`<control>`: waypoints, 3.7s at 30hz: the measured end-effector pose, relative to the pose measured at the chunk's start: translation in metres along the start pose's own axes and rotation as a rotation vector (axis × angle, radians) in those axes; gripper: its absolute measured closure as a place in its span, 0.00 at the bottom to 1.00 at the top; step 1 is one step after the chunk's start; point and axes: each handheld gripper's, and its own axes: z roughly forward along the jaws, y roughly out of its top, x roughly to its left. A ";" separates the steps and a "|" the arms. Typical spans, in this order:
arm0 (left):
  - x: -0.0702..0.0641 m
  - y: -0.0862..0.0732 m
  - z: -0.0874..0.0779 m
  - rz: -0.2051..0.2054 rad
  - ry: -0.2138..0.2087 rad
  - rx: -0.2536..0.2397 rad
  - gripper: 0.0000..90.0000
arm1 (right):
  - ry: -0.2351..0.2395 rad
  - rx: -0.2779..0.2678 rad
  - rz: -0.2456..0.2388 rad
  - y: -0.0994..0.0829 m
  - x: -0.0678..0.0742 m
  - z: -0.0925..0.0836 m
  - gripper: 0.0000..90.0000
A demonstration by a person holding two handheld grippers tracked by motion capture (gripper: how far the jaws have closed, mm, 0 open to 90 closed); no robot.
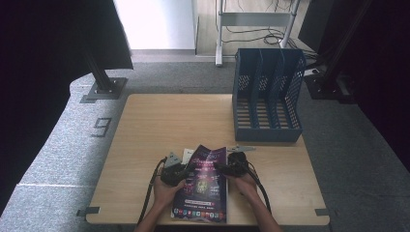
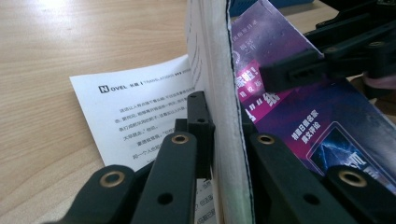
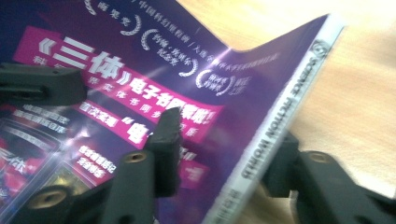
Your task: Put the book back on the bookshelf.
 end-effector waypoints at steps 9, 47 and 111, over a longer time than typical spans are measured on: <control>-0.002 0.003 -0.003 0.008 -0.007 -0.009 0.94 | 0.012 -0.027 -0.038 0.001 0.000 -0.008 0.68; -0.005 0.013 -0.019 0.008 -0.038 -0.086 0.95 | 0.110 -0.082 -0.019 0.011 0.000 -0.032 0.75; -0.014 0.055 -0.046 0.070 -0.050 -0.213 0.95 | 0.063 -0.346 -0.191 0.038 0.028 -0.082 0.81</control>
